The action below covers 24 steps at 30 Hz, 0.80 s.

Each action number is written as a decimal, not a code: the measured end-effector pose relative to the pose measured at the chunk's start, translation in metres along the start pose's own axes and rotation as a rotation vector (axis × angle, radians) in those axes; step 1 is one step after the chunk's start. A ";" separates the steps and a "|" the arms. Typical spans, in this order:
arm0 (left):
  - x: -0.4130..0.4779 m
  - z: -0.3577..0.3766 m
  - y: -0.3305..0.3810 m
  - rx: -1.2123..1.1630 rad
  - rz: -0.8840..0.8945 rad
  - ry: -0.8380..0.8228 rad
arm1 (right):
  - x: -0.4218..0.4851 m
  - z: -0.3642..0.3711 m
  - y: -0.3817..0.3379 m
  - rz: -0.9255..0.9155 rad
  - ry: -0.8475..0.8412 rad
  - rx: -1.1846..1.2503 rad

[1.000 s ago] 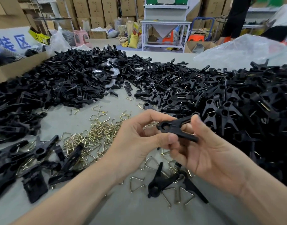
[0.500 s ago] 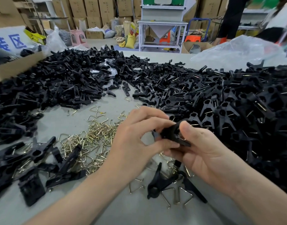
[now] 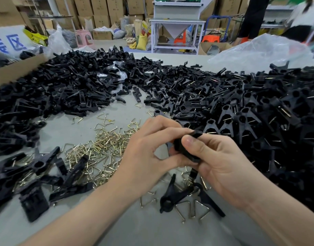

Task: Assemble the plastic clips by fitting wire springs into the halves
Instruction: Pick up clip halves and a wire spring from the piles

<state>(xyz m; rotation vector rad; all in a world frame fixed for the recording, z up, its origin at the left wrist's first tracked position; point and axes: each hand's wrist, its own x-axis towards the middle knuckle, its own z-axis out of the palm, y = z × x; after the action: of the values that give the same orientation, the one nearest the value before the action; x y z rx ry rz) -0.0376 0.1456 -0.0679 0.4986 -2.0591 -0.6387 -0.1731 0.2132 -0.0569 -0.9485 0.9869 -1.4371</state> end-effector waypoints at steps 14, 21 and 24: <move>0.005 -0.017 -0.007 0.224 0.129 -0.198 | -0.006 0.001 -0.030 -0.369 0.215 -0.667; 0.020 -0.070 -0.053 0.799 -0.523 -0.099 | 0.020 -0.043 -0.115 -0.084 0.753 -1.746; 0.014 -0.095 -0.079 0.904 -0.899 -0.273 | 0.038 -0.033 -0.105 -0.027 0.676 -1.755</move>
<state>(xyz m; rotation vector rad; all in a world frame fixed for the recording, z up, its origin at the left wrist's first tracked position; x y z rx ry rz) 0.0439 0.0519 -0.0628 2.0121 -2.2514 -0.2060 -0.2423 0.1832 0.0321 -1.6099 2.8915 -0.5605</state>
